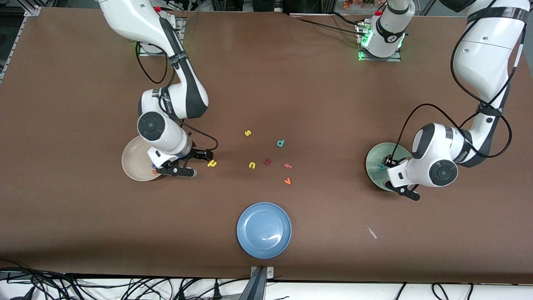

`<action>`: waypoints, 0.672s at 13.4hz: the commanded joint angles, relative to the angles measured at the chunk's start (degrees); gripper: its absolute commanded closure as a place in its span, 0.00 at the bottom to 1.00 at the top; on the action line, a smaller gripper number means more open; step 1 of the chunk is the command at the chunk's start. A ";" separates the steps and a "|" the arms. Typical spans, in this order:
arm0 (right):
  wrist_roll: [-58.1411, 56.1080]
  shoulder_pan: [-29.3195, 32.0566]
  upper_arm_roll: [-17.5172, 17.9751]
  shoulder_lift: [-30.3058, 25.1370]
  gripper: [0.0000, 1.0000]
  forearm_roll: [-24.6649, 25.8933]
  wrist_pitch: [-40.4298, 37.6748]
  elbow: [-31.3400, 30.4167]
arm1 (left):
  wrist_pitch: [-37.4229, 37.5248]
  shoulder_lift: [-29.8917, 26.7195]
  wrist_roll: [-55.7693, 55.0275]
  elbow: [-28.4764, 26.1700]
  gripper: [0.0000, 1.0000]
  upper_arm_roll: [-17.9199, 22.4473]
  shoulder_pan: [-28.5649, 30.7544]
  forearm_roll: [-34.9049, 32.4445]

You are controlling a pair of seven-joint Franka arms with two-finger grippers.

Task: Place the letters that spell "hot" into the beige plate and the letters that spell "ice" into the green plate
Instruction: 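Return the left gripper to rest while the right gripper reaches yellow n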

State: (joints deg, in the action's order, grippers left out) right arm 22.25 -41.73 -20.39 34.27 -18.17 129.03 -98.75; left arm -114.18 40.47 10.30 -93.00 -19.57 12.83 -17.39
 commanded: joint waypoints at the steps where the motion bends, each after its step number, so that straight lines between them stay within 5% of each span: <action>1: 7.61 -0.02 -0.44 5.97 0.00 -0.90 -1.06 7.15 | 0.63 -4.78 0.24 0.71 0.00 -0.30 0.18 -0.89; 6: 15.63 -0.20 -0.09 11.69 0.00 -2.57 -1.85 12.26 | 1.86 -12.33 0.07 4.48 0.00 -1.62 0.18 -0.71; 9: 16.42 -0.28 -0.09 12.40 0.00 -5.20 -1.76 12.61 | 8.86 -14.89 -0.28 11.66 0.00 -5.47 0.35 -0.62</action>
State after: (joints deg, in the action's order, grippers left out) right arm 37.49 -41.95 -20.24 45.17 -21.08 128.69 -88.58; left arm -110.80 27.47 10.26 -85.68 -22.53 12.95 -17.39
